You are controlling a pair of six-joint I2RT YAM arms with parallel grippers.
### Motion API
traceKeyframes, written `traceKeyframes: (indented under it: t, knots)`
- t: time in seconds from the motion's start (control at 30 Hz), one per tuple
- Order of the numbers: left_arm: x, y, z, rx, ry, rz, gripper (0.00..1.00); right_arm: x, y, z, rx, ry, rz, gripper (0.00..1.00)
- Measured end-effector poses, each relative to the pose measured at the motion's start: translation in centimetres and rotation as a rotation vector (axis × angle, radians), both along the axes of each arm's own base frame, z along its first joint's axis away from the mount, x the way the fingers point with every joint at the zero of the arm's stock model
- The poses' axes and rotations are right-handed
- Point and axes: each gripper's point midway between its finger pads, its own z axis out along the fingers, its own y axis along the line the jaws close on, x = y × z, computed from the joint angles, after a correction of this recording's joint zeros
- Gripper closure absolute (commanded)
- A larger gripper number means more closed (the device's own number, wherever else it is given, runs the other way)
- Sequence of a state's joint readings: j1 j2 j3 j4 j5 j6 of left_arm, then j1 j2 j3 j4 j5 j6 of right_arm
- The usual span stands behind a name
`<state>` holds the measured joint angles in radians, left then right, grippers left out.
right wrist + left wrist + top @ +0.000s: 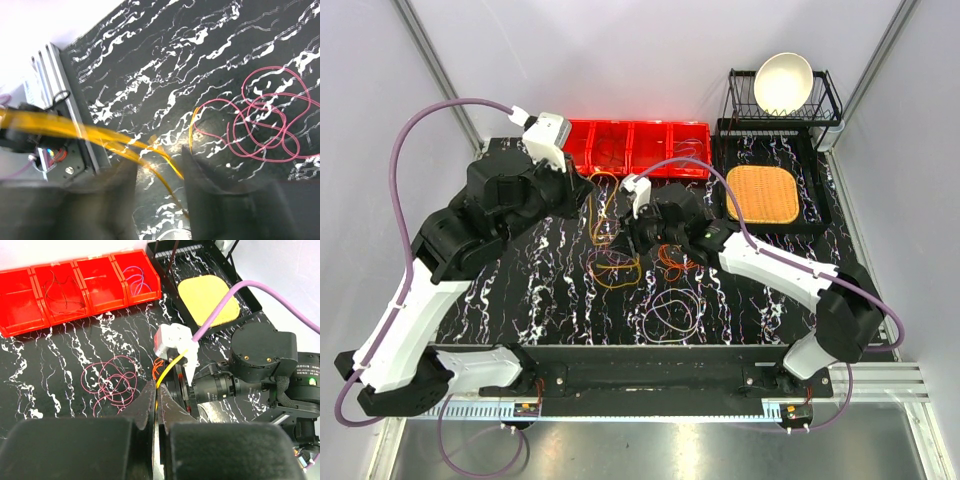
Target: Untangle the cables
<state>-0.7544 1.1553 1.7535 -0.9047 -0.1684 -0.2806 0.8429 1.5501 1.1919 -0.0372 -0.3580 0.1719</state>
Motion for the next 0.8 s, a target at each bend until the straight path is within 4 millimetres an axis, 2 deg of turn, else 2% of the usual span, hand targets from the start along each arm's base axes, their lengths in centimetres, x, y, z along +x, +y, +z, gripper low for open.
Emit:
traceKeyframes:
  t: [0.1,0.33,0.43,0.5,0.57,0.6,0.67,0.8]
  knots:
    - [-0.1,0.1,-0.3,0.009,0.008,-0.001,1.00,0.0,0.2,0.1,0.008,-0.002,0.004,1.00]
    - [-0.1,0.2,-0.8,0.020,0.019,0.003,1.00,0.2,0.2,0.2,0.012,-0.002,-0.006,1.00]
    - [-0.3,0.5,-2.0,0.037,0.035,0.011,0.98,0.7,0.1,0.1,0.007,-0.003,-0.038,1.00]
    - [-0.4,0.9,-3.0,0.048,0.048,0.021,0.89,1.2,-0.2,0.1,0.004,-0.004,-0.074,1.00]
    - [-0.7,1.5,-4.2,0.058,0.060,0.043,0.68,1.7,-0.5,0.3,0.003,-0.006,-0.113,1.00]
    - [-0.8,2.0,-4.8,0.064,0.065,0.058,0.31,1.8,-0.7,0.5,0.006,-0.006,-0.131,1.00]
    - [-1.3,3.1,-6.7,0.074,0.084,0.096,0.01,2.3,-1.2,1.0,0.014,-0.003,-0.169,1.00]
    - [-2.4,5.3,-10.2,0.106,0.144,0.168,0.01,3.8,-2.9,2.9,0.035,0.004,-0.249,1.00]
